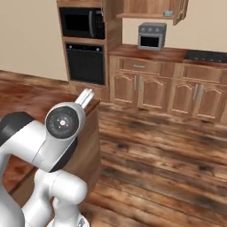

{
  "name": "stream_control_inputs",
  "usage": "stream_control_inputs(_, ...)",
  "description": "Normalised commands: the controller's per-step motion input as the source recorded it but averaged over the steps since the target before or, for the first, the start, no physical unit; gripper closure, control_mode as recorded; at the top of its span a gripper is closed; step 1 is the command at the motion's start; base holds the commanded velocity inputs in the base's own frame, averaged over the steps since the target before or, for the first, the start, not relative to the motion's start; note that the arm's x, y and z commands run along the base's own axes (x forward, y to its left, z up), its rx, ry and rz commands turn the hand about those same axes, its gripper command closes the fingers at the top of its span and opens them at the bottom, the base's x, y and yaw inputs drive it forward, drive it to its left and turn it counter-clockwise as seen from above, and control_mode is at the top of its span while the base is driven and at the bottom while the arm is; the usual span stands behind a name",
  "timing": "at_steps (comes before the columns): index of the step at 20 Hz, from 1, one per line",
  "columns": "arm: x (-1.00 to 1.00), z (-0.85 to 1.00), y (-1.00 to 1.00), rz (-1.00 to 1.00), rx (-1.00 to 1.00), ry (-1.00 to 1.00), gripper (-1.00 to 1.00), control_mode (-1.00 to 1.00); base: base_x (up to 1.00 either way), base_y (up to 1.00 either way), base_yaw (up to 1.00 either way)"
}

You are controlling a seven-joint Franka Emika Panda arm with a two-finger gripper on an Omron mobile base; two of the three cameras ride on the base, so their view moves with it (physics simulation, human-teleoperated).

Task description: Retrieve the tupperware and aluminum foil from the cabinet and place them on the dining counter near the plate with mushroom and sweet potato to prepare for storing leftovers.

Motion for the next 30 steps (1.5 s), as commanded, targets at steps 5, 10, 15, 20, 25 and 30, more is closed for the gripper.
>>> stream_control_inputs(5, 0.0, 0.0, 0.0, 0.0, 0.0, 0.0, -1.0, 1.0, 1.0, -0.65, 0.15)
stream_control_inputs(10, 0.0, 0.0, 0.0, 0.0, 0.0, 0.0, -1.0, 1.0, 1.0, -0.9, -0.12)
stream_control_inputs(15, 0.0, 0.0, 0.0, 0.0, 0.0, 0.0, -1.0, 1.0, 1.0, -0.46, -0.13)
stream_control_inputs(20, 0.0, 0.0, 0.0, 0.0, 0.0, 0.0, -1.0, 1.0, 1.0, 0.23, 0.04)
stream_control_inputs(25, 0.0, 0.0, 0.0, 0.0, 0.0, 0.0, -1.0, 1.0, 1.0, 0.23, 0.12)
stream_control_inputs(30, 0.0, 0.0, 0.0, 0.0, 0.0, 0.0, -1.0, 1.0, 1.0, 0.03, 0.07)
